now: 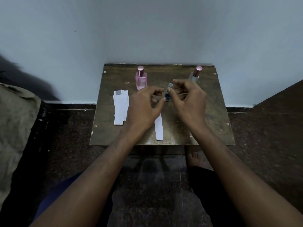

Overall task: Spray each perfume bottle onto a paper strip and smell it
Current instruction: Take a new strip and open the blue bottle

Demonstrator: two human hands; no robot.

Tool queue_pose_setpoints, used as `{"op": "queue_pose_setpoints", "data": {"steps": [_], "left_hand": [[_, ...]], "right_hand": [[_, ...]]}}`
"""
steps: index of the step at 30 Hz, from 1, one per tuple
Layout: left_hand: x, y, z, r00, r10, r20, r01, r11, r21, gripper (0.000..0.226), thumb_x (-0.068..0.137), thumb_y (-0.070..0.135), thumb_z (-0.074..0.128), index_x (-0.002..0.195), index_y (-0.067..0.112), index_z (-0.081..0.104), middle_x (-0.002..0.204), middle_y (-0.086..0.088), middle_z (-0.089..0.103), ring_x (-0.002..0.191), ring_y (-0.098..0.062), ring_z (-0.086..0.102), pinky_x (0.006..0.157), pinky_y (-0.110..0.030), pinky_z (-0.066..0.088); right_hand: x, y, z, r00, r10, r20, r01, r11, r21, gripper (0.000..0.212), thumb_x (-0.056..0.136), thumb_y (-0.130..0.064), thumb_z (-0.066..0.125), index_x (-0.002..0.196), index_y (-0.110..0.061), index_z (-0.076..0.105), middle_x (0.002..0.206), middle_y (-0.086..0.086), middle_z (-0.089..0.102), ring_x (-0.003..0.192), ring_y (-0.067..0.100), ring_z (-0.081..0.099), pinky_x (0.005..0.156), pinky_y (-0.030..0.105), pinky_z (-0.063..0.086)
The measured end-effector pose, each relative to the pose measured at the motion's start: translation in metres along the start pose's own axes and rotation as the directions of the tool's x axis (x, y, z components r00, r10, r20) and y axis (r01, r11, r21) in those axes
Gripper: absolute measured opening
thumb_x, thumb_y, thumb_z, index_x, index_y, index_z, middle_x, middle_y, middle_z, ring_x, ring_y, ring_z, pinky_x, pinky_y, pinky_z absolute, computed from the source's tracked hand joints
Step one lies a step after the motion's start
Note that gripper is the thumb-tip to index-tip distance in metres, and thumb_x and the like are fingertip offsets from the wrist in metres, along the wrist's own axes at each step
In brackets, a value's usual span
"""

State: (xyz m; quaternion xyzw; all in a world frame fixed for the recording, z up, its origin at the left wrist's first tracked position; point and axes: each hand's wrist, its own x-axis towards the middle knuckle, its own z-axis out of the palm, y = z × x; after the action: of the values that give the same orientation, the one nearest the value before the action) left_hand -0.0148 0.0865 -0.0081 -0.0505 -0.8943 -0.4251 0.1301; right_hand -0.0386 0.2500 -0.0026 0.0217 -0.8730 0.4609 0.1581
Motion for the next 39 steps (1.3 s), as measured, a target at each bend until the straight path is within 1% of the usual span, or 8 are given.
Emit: {"op": "queue_pose_setpoints", "data": {"steps": [3, 7, 11, 15, 20, 28, 35, 39], "left_hand": [[0.004, 0.002, 0.004, 1.000, 0.002, 0.008, -0.002, 1.000, -0.012, 0.029, 0.092, 0.023, 0.078, 0.121, 0.023, 0.077, 0.107, 0.010, 0.077, 0.083, -0.005, 0.069, 0.079, -0.025, 0.059], [0.006, 0.004, 0.006, 1.000, 0.000, 0.014, 0.000, 1.000, -0.030, 0.037, 0.092, 0.023, 0.080, 0.128, 0.023, 0.075, 0.111, 0.010, 0.077, 0.085, -0.005, 0.069, 0.079, -0.021, 0.059], [0.011, 0.007, 0.005, 1.000, 0.026, 0.013, -0.026, 0.999, -0.031, 0.041, 0.093, 0.028, 0.080, 0.133, 0.022, 0.074, 0.118, 0.008, 0.077, 0.096, -0.003, 0.070, 0.085, -0.013, 0.054], [0.009, 0.010, -0.001, 0.998, 0.062, -0.008, -0.062, 0.996, -0.070, 0.030, 0.096, 0.031, 0.078, 0.126, 0.025, 0.077, 0.109, 0.014, 0.078, 0.092, -0.002, 0.071, 0.079, -0.017, 0.056], [0.007, 0.007, -0.004, 0.996, 0.089, -0.003, -0.089, 0.992, -0.093, 0.028, 0.095, 0.033, 0.080, 0.121, 0.022, 0.078, 0.107, 0.012, 0.078, 0.092, -0.005, 0.071, 0.075, -0.022, 0.058], [0.005, 0.010, -0.004, 0.981, 0.161, -0.108, -0.166, 0.986, -0.032, 0.030, 0.093, 0.034, 0.081, 0.120, 0.020, 0.080, 0.108, 0.007, 0.080, 0.091, -0.005, 0.069, 0.080, -0.023, 0.058], [0.014, 0.013, -0.011, 0.991, 0.130, -0.015, -0.130, 0.975, -0.181, 0.027, 0.093, 0.029, 0.083, 0.118, 0.019, 0.081, 0.105, 0.010, 0.080, 0.089, -0.006, 0.074, 0.077, -0.018, 0.059], [0.018, 0.010, -0.015, 0.994, 0.085, 0.068, -0.064, 0.963, -0.260, 0.025, 0.094, 0.031, 0.082, 0.117, 0.021, 0.081, 0.101, 0.012, 0.079, 0.089, -0.012, 0.076, 0.077, -0.031, 0.064]], "right_hand": [[0.001, 0.003, -0.001, 0.998, -0.040, 0.040, 0.042, 0.998, -0.046, 0.019, 0.094, -0.023, 0.078, 0.112, -0.016, 0.077, 0.101, -0.005, 0.073, 0.087, -0.003, 0.068, 0.075, 0.009, 0.051], [0.002, 0.005, -0.006, 0.996, -0.051, 0.077, 0.054, 0.998, -0.038, 0.010, 0.096, -0.022, 0.077, 0.105, -0.017, 0.076, 0.096, -0.006, 0.072, 0.084, -0.002, 0.067, 0.070, 0.008, 0.048], [0.005, -0.002, -0.009, 0.997, -0.021, 0.079, 0.016, 0.998, 0.064, 0.008, 0.097, -0.024, 0.076, 0.103, -0.019, 0.075, 0.095, -0.008, 0.075, 0.085, 0.006, 0.071, 0.070, 0.020, 0.056], [0.001, -0.006, -0.013, 0.991, 0.027, 0.134, -0.059, 0.969, 0.241, 0.010, 0.098, -0.022, 0.076, 0.107, -0.017, 0.076, 0.097, -0.007, 0.078, 0.090, 0.012, 0.076, 0.079, 0.034, 0.063], [-0.004, -0.004, -0.016, 0.982, 0.068, 0.176, -0.132, 0.915, 0.382, 0.013, 0.099, -0.020, 0.075, 0.110, -0.012, 0.075, 0.100, 0.000, 0.078, 0.096, 0.019, 0.075, 0.086, 0.042, 0.062], [-0.014, -0.015, -0.012, 0.988, 0.120, 0.099, -0.153, 0.856, 0.493, 0.014, 0.101, -0.016, 0.072, 0.111, -0.007, 0.075, 0.102, 0.004, 0.077, 0.095, 0.012, 0.072, 0.083, 0.030, 0.058], [-0.012, -0.013, -0.012, 0.994, 0.070, 0.087, -0.106, 0.837, 0.537, 0.014, 0.103, -0.012, 0.069, 0.114, -0.004, 0.071, 0.112, 0.017, 0.071, 0.106, 0.027, 0.069, 0.095, 0.058, 0.059], [-0.009, -0.012, -0.012, 0.993, 0.028, 0.117, -0.088, 0.829, 0.552, 0.010, 0.103, -0.010, 0.068, 0.113, -0.008, 0.070, 0.114, 0.022, 0.068, 0.107, 0.028, 0.066, 0.097, 0.063, 0.055]]}}
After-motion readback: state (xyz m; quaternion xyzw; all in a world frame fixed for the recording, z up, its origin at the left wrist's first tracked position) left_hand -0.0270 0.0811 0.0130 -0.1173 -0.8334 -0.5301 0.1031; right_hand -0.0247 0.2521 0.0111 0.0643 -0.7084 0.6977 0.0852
